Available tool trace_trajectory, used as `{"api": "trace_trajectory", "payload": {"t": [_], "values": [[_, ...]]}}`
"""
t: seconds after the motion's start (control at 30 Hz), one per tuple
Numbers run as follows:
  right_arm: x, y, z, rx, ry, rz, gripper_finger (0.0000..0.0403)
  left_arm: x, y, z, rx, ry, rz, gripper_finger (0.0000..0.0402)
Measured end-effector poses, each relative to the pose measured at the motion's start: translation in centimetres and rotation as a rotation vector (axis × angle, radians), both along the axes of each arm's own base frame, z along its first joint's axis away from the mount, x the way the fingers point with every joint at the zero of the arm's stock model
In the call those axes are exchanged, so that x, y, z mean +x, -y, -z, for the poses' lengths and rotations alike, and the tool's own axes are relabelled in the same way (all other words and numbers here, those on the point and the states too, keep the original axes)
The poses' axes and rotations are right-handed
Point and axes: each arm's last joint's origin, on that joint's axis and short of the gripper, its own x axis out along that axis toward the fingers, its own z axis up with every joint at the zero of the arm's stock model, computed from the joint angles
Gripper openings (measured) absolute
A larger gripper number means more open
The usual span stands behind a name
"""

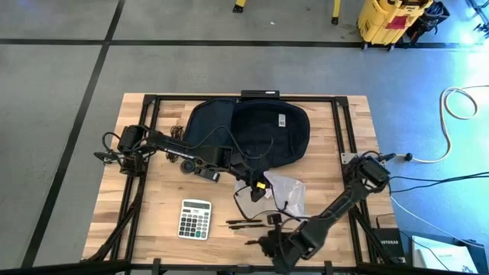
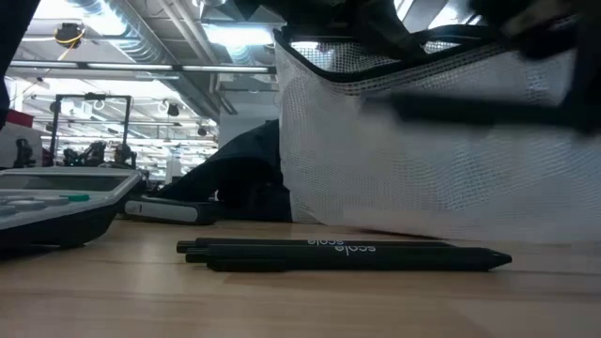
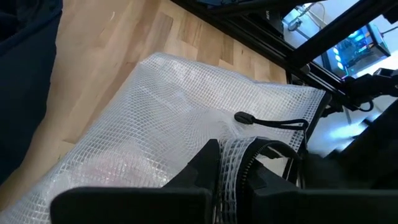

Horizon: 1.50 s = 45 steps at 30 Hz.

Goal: Unpack backpack
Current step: Put the black pen into the transparent zip bag

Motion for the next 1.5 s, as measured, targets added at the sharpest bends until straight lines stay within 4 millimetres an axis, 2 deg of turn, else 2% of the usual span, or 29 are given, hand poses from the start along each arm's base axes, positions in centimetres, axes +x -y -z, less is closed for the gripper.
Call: {"api": "trace_trajectory", "payload": {"t": [0.2, 0.33, 0.43, 0.53, 0.67, 0.8, 0.97, 1.27, 1.43, 1.5], "values": [[-3.0, -0.3, -4.2, -0.036, 0.121, 0.033, 0.0012, 0.0, 0.1, 0.0, 0.005, 0.005, 0.005, 0.0000], [-4.6, -0.1, -7.7, -0.079, 0.288, 0.043, 0.0012, 0.0, 0.4, 0.0, 0.005, 0.006, 0.013, 0.0000], [-5.2, 0.3, -9.4, -0.146, 0.388, 0.056, 0.0012, 0.0, 0.7, -0.1, 0.004, 0.019, 0.020, 0.0000], [-5.1, 0.7, -10.2, -0.222, 0.451, 0.070, 0.0012, 0.1, 1.0, -0.3, -0.007, 0.040, 0.038, 0.0000], [-3.7, 0.9, -11.1, -0.271, 0.529, 0.025, 0.0012, 0.1, 1.1, -0.4, -0.013, 0.049, 0.044, 0.0000], [-1.7, 1.5, -11.9, -0.237, 0.560, -0.056, 0.0012, 0.1, 1.3, -0.4, -0.022, 0.050, 0.044, 0.0000], [-0.4, 2.7, -11.4, -0.188, 0.649, -0.154, 0.0012, -0.1, 1.6, -0.9, -0.037, 0.063, 0.062, 0.0000], [-2.4, 7.2, -8.3, -0.062, 0.878, -0.114, 0.0012, -0.7, 1.8, -2.4, -0.032, 0.106, 0.072, 0.0000], [-1.5, 9.7, -5.3, -0.019, 0.768, -0.053, 0.0012, -0.8, 1.8, -2.7, -0.031, 0.112, 0.068, 0.0000], [-1.3, 10.1, -5.4, 0.001, 0.777, -0.027, 0.0012, -0.8, 1.8, -2.7, -0.031, 0.108, 0.068, 0.0000]]}}
